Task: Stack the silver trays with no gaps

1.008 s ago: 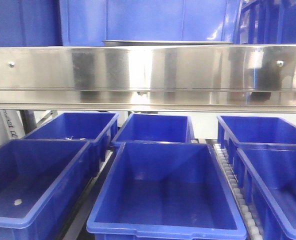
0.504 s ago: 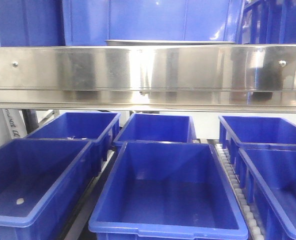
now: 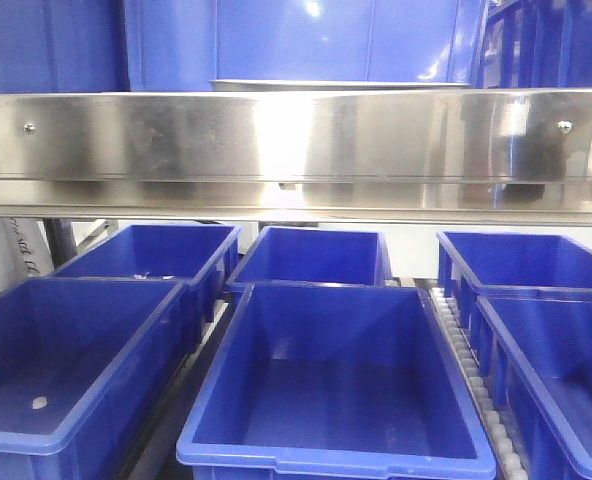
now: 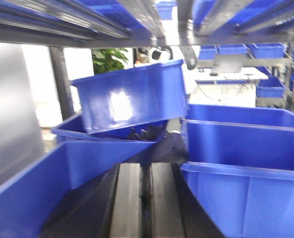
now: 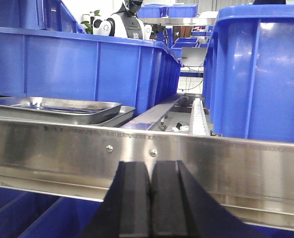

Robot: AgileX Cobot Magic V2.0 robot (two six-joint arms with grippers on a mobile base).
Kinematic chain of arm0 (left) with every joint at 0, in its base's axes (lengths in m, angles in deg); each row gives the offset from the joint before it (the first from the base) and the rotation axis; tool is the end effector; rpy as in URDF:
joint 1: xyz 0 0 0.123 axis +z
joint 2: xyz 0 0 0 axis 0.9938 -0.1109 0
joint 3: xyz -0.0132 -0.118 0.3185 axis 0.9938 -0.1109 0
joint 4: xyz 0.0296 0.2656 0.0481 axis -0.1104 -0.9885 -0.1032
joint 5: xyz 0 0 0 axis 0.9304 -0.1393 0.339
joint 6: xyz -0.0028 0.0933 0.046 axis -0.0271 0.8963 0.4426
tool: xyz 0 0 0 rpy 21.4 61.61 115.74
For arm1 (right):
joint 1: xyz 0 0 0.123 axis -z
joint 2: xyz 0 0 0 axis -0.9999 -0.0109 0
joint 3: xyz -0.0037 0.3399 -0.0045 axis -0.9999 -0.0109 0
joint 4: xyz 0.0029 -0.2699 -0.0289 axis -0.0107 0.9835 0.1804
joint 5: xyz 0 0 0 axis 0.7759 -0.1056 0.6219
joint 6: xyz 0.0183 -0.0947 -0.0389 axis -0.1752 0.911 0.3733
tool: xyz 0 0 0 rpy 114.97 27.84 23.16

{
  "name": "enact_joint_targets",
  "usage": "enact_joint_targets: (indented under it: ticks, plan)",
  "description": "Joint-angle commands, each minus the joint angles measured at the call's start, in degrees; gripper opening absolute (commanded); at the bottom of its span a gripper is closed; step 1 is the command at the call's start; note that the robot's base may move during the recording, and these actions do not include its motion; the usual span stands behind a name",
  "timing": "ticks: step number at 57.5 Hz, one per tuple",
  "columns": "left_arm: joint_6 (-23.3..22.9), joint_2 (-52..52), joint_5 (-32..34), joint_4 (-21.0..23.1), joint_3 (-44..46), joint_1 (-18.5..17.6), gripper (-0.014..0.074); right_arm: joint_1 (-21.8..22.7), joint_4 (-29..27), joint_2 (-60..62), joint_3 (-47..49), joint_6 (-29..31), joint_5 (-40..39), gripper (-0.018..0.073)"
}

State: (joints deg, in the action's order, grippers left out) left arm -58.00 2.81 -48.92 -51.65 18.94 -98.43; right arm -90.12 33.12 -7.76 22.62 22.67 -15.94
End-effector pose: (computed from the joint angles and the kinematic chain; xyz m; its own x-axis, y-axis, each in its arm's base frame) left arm 0.1968 -0.0261 0.5862 0.0703 0.0547 -0.9960 0.0115 0.9984 0.0556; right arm 0.0345 0.0003 0.2151 0.0912 0.0205 -0.9956 -0.0134 0.9997 0.0194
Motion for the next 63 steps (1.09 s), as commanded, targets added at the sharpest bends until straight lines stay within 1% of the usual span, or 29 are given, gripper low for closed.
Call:
enact_joint_targets:
  ticks: [1, 11, 19, 23, 29, 40, 49, 56, 60, 63]
  plan:
    - [-0.07, 4.56, 2.09, 0.3, -3.56, 0.89, -0.0006, 0.26, 0.47, 0.48, 0.05, 0.5, -1.42, -0.0078]
    - [0.16, 13.7, 4.04, 0.3, -14.72, 2.77, -0.0006, 0.26, 0.47, 0.48, 0.05, 0.5, -1.42, -0.0078]
    - [0.26, 23.37, 11.49, 0.3, -27.5, 6.17, -0.0006, 0.26, 0.47, 0.48, 0.05, 0.5, -1.42, -0.0078]
    - [0.26, 28.38, 13.48, 0.58, -33.52, 7.99, -0.0006, 0.26, 0.47, 0.48, 0.05, 0.5, -1.42, -0.0078]
    - [0.26, 36.87, 14.28, 2.74, -42.65, 10.78, -0.0006, 0.26, 0.47, 0.48, 0.05, 0.5, -1.42, -0.0078]
    - [0.26, 50.13, 15.15, 4.74, -55.71, 13.71, -0.0006, 0.26, 0.47, 0.48, 0.05, 0.5, -1.42, -0.0078]
    - [0.26, 58.89, 15.15, 5.31, -64.28, 14.61, -0.0006, 0.26, 0.47, 0.48, 0.05, 0.5, -1.42, -0.0078]
    - [0.26, 60.22, 15.15, 6.54, -68.54, 14.61, -0.0006, 0.26, 0.47, 0.48, 0.05, 0.5, -1.42, -0.0078]
    - [0.26, 60.22, 15.8, 9.27, -70.59, 14.61, -0.0006, 0.26, 0.47, 0.48, 0.05, 0.5, -1.42, -0.0078]
    - [0.26, 60.22, 17.99, 11.81, -72.62, 14.61, -0.0006, 0.26, 0.47, 0.48, 0.05, 0.5, -1.42, -0.0078]
